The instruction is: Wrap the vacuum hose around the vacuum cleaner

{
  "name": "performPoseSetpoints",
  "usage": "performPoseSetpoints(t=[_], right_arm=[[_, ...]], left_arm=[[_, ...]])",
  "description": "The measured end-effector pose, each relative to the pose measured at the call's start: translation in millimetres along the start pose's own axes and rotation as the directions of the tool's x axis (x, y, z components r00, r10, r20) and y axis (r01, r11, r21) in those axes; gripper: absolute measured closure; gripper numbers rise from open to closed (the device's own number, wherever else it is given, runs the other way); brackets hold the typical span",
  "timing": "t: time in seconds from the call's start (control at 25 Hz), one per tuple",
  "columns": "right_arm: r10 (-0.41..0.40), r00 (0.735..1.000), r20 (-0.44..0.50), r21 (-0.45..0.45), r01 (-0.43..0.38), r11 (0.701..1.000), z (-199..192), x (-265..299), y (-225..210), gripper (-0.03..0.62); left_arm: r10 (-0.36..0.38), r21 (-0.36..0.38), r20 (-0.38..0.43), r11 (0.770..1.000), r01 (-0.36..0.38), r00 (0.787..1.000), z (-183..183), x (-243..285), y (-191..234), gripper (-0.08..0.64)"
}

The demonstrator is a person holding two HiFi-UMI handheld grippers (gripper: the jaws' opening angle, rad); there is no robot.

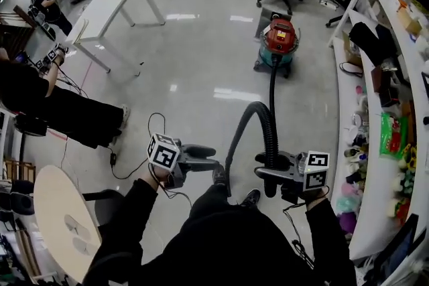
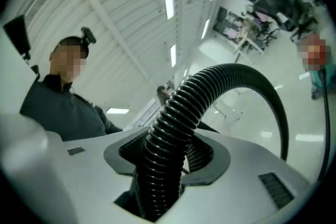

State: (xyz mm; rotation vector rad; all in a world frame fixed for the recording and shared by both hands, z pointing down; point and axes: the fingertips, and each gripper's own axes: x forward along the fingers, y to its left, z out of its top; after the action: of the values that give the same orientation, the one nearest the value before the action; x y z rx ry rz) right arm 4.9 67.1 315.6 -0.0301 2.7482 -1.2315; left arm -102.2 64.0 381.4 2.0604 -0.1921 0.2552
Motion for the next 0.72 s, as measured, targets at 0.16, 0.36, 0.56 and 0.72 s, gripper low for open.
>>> performPoseSetpoints(t=[0.16, 0.36, 0.56, 0.72], right_arm=[[-0.21, 0.938, 0.275, 0.242, 0.144, 0.96, 44, 16, -41, 0.399], [-0.423, 0.824, 0.376, 0.301, 0.324, 0.897, 88, 43, -84, 0.411], [-0.546, 0.697, 0.466, 0.395, 0.388, 0.833, 144, 43, -124, 0.411], [-0.55, 0.633, 0.544, 0.444, 0.339, 0.829, 177, 47, -132, 0.411]], left_arm=[[0.121, 0.285, -0.19, 0.956, -0.063, 0.974, -37, 22, 19, 0.247], [0.057, 0.494, -0.242, 0.866, 0.072, 0.969, -33, 50, 19, 0.235], [0.014, 0.593, -0.251, 0.793, 0.143, 0.968, -12, 63, 23, 0.227], [0.112, 0.698, -0.153, 0.716, 0.027, 0.982, 15, 78, 46, 0.234]])
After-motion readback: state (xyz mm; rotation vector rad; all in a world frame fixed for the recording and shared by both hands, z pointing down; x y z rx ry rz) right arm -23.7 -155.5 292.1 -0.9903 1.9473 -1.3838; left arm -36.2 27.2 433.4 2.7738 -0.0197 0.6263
